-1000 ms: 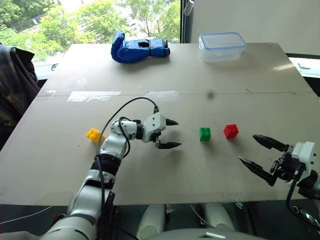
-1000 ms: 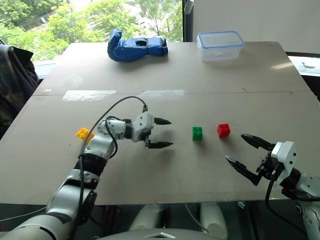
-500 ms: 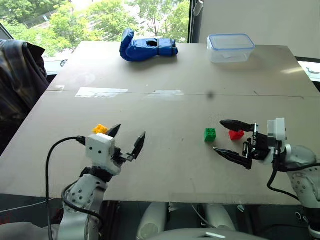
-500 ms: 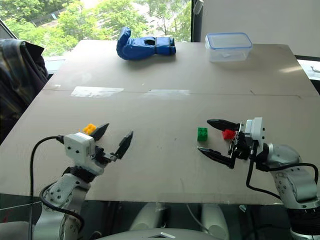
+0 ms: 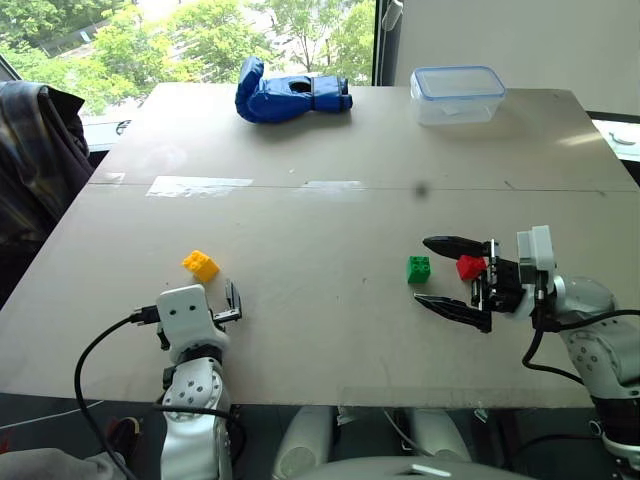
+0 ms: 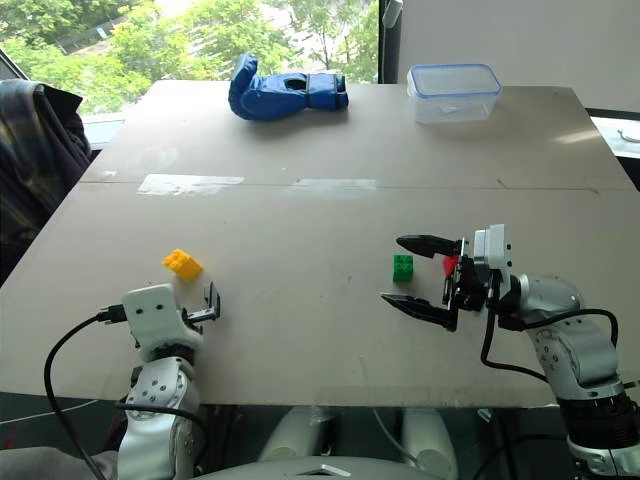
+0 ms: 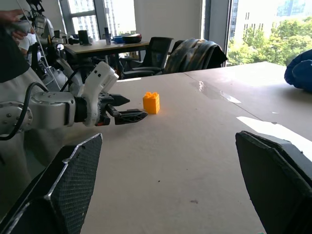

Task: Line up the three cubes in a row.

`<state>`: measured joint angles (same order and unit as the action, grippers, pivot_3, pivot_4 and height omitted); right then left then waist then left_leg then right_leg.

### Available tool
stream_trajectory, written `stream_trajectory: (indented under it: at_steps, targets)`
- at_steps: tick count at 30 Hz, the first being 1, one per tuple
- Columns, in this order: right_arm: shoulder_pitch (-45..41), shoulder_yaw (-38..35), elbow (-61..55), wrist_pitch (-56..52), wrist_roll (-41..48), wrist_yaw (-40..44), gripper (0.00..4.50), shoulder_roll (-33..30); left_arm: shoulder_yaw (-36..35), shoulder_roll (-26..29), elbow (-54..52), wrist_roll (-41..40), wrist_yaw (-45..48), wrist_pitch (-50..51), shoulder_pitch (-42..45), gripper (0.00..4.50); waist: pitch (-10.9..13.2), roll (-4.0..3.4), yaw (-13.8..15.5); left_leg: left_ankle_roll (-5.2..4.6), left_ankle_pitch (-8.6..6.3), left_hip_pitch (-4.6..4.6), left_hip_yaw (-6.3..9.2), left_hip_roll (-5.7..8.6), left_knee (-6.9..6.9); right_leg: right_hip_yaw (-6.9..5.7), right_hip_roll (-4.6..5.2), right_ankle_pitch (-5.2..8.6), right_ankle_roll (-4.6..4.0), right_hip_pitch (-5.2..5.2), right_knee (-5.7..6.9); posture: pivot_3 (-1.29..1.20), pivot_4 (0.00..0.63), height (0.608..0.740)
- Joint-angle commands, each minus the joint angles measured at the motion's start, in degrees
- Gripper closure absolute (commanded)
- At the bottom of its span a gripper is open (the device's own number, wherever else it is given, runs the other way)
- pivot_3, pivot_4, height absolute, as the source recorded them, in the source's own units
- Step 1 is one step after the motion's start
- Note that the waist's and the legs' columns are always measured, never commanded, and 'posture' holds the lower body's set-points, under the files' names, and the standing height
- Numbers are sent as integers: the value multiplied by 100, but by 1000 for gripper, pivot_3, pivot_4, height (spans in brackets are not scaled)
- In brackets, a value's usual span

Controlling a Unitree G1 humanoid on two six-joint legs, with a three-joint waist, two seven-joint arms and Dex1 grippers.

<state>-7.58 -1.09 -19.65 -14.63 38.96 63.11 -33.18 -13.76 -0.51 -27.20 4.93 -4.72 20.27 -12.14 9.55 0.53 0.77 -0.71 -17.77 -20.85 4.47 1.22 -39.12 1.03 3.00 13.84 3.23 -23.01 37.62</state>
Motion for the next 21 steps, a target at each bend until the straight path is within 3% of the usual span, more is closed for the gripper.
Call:
stream_trajectory:
  at_steps: [1,7,21]
  targets:
    - [33,-21,-284,27,8,-98,0,50,-51,59,272,107,-273,-103,383,51,0,0,1,0,0,0,0,0,0,0,0,0,0,0,0,0,150,740]
    - [-76,24,-347,4,-87,-275,0,83,-123,-87,933,148,-908,-3,1235,51,0,1,3,1,1,-1,3,3,0,-2,4,-1,0,-1,0,0,150,740]
    - [-127,-11,-348,32,-221,-361,0,57,-350,-467,1041,-7,-1705,205,1573,51,-1,3,-7,4,2,-4,3,7,0,-1,9,-1,1,-4,1,0,150,740]
